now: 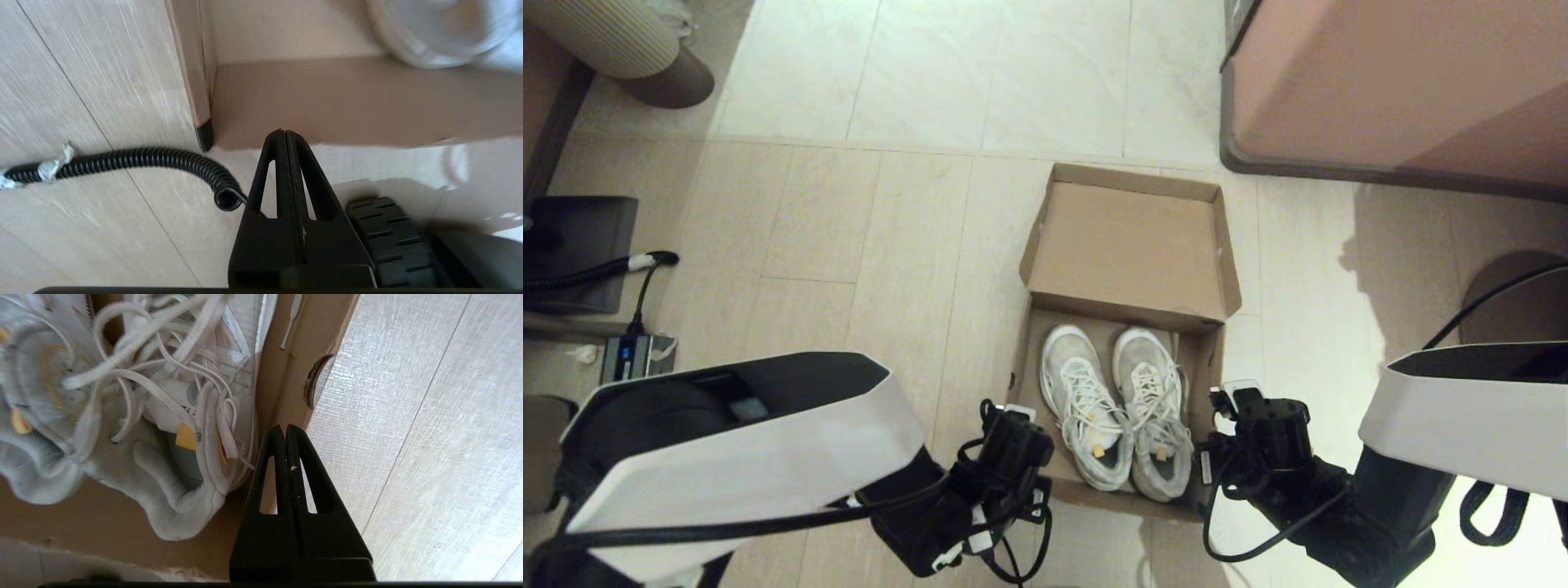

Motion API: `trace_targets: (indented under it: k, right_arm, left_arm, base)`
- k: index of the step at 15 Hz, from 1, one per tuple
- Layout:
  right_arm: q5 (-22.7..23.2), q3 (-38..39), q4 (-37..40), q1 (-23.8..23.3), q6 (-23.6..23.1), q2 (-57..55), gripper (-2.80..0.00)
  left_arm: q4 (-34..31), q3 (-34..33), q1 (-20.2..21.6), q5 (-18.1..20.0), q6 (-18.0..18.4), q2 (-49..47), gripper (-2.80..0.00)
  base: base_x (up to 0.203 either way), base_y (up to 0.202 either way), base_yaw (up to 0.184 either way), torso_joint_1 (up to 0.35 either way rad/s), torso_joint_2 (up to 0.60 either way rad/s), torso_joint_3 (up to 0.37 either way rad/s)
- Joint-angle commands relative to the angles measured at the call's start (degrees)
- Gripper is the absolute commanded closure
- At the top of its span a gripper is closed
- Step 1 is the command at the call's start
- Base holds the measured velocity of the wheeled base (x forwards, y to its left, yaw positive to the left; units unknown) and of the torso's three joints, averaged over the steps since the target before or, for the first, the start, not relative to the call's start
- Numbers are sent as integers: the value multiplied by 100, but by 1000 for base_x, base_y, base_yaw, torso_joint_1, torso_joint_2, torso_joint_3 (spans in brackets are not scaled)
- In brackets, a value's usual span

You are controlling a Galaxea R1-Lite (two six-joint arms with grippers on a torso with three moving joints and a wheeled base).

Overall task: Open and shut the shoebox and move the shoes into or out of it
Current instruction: Close the shoe box

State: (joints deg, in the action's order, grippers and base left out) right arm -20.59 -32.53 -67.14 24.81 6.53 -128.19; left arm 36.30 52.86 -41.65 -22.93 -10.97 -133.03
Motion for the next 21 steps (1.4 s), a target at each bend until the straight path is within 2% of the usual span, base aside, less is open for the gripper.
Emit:
trace_targets:
  k: [1, 4, 7, 10, 13, 16, 19, 21]
  right_arm:
    - [-15, 52, 29, 12, 8, 272, 0]
    - [-15, 239, 52, 7, 18, 471, 0]
    - [-6, 345, 24, 7, 87, 471, 0]
    - [-6, 362, 0, -8, 102, 480, 0]
    - [-6, 351, 0, -20, 190, 507, 0]
    - [2, 379, 0, -12, 206, 636, 0]
    - [6, 406, 0, -20, 205, 690, 0]
    - [11, 353, 0, -20, 199, 684, 0]
  left_arm:
    - [51, 10, 0, -10, 6, -269, 0]
    - [53, 36, 81, -36, 164, -412, 0]
    - [41, 332, 184, -56, 230, -585, 0]
    - [-17, 568, 262, -80, 472, -663, 0]
    - [-165, 213, 254, -112, 563, -524, 0]
    - [-712, -68, 245, 42, 536, -302, 0]
    - [-668, -259, 174, 69, 516, -275, 0]
    - [-661, -307, 95, 69, 359, -162, 0]
  base:
    - [0, 0, 0, 0, 0, 0]
    - [0, 0, 0, 0, 0, 0]
    - [0, 0, 0, 0, 0, 0]
    - [0, 0, 0, 0, 0, 0]
    - [0, 0, 0, 0, 0, 0]
    - [0, 0, 0, 0, 0, 0]
    - [0, 0, 0, 0, 0, 0]
    - [0, 0, 0, 0, 0, 0]
